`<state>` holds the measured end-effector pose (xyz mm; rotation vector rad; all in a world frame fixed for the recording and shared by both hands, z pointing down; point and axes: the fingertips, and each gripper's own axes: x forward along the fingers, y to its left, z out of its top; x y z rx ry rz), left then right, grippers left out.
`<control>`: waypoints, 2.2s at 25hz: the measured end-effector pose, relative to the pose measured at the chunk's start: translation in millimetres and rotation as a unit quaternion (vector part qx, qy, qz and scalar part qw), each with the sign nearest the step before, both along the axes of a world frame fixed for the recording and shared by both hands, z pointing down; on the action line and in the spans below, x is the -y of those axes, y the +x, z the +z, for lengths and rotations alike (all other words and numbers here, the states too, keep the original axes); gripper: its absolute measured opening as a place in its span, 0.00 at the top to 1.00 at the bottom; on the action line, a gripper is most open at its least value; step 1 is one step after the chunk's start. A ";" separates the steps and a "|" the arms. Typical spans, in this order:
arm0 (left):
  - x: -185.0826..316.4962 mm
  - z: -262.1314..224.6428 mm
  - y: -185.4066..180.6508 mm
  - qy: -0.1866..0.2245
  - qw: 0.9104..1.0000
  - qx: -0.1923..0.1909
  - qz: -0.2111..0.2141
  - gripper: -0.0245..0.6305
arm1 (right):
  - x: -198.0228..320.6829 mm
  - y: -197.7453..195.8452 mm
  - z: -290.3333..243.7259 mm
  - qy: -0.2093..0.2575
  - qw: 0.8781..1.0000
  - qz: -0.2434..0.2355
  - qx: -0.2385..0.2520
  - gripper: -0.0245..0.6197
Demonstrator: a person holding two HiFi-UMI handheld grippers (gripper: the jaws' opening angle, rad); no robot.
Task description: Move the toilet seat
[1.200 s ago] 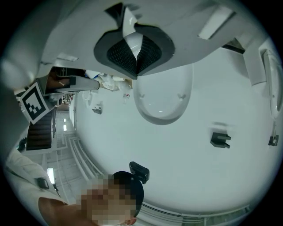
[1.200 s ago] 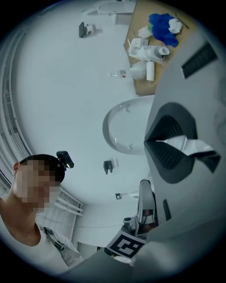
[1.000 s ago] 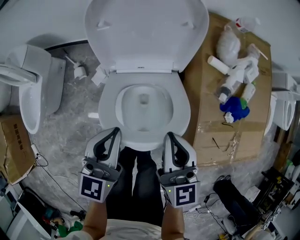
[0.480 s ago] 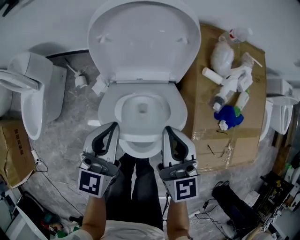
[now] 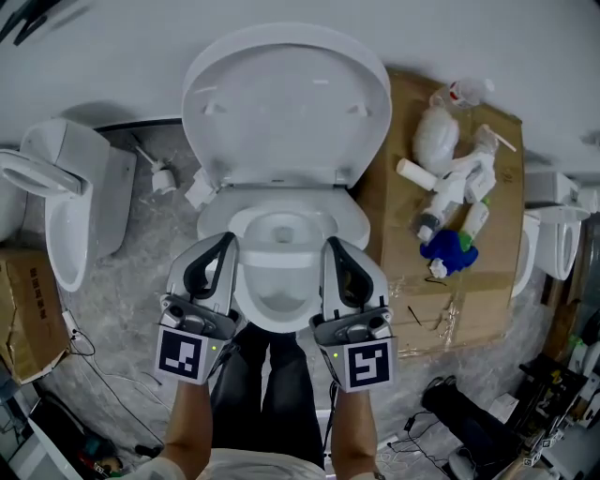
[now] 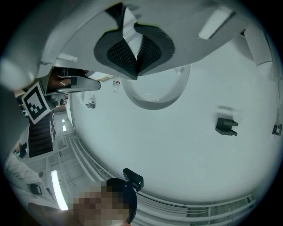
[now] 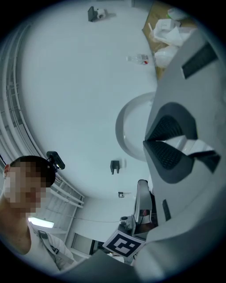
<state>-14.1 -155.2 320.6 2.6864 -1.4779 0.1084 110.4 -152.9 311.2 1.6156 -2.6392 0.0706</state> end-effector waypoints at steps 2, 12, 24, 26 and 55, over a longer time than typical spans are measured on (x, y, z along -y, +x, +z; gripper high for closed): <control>7.5 -1.9 0.3 0.004 1.000 0.001 0.000 0.97 | 7.9 0.4 -1.7 0.004 1.000 -0.001 -0.001 0.97; 40.1 -8.5 -0.2 0.011 1.000 -0.001 0.002 0.97 | 41.2 -1.1 -8.2 0.013 1.000 -0.009 -0.006 0.97; 75.3 -13.3 2.2 0.022 1.000 -0.005 0.022 0.97 | 78.8 -2.6 -14.1 0.030 0.999 -0.025 -0.013 0.97; 81.3 -14.8 2.6 0.024 0.999 -0.008 0.023 0.97 | 84.6 -2.7 -13.8 0.029 0.999 -0.024 -0.014 0.97; 162.8 -7.4 3.9 0.031 0.999 -0.002 0.025 0.97 | 170.7 -2.6 -8.8 0.054 0.998 -0.020 -0.025 0.97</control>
